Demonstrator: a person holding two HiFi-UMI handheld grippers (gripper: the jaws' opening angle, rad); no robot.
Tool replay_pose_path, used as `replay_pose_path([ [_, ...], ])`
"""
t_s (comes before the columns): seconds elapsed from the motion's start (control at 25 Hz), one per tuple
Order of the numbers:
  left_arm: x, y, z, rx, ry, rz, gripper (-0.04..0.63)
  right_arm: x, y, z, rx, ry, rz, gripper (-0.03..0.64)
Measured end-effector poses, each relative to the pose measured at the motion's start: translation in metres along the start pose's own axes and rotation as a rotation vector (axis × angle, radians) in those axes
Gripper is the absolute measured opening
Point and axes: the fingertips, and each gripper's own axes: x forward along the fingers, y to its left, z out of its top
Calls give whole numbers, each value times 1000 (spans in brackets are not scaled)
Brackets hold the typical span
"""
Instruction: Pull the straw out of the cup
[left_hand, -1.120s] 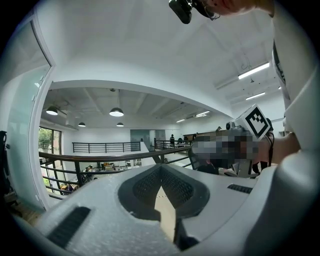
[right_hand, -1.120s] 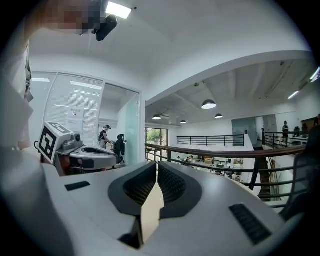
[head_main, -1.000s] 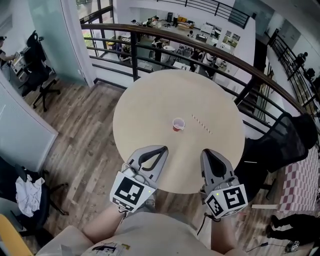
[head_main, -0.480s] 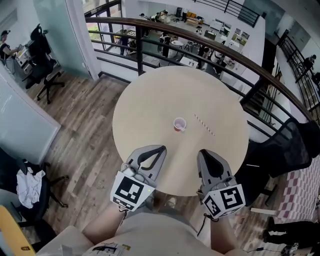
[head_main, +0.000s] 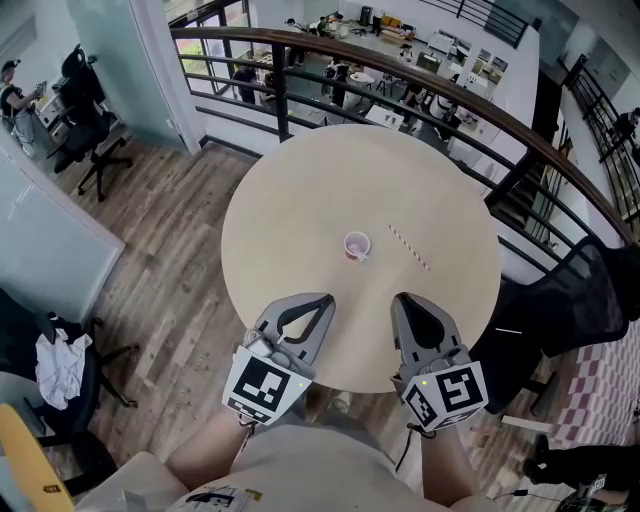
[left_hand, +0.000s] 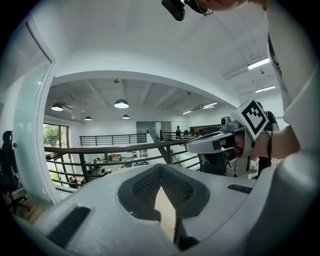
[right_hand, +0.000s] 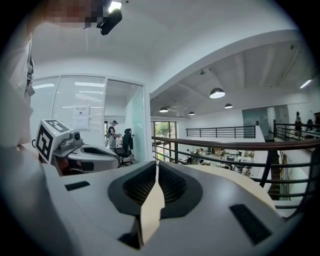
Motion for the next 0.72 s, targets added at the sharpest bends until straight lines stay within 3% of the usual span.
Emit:
replay_pose_path([
  [0.36,23,11,-7,-38,0,-11,12,21,-15,-3,10,9,1,37],
  [0.48,31,18,-8,-13,3,-1,12,33,-23,-7,19,23,-8,117],
  [0.72,50,27,-21,-1,24,-8,12,62,-29,-21,-15,68,-12,144],
])
